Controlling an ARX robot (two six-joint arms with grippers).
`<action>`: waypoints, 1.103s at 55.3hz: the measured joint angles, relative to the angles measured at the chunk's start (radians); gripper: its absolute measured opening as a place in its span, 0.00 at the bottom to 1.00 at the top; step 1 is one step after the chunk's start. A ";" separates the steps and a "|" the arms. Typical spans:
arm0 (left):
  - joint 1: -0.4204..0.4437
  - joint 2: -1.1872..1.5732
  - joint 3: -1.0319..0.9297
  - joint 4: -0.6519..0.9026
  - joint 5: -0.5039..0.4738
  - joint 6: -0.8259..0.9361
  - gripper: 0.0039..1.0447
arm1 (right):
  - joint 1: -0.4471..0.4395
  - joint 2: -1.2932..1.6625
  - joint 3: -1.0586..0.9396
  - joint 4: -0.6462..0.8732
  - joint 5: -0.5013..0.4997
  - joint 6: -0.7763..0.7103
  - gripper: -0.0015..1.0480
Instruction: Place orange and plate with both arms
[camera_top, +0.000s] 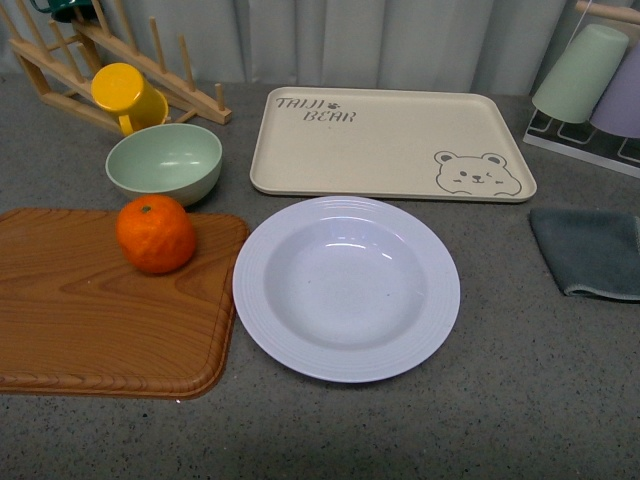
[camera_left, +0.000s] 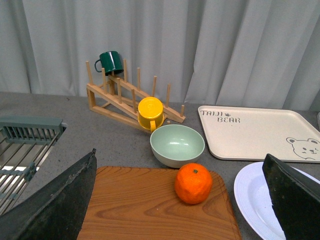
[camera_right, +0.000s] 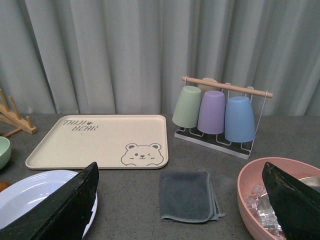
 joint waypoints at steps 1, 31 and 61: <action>0.000 0.000 0.000 0.000 0.000 0.000 0.94 | 0.000 0.000 0.000 0.000 0.000 0.000 0.91; 0.000 0.000 0.000 0.000 0.000 0.000 0.94 | 0.000 0.000 0.000 0.000 0.000 0.000 0.91; 0.000 0.000 0.000 0.000 0.000 0.000 0.94 | 0.000 0.000 0.000 0.000 0.000 0.000 0.91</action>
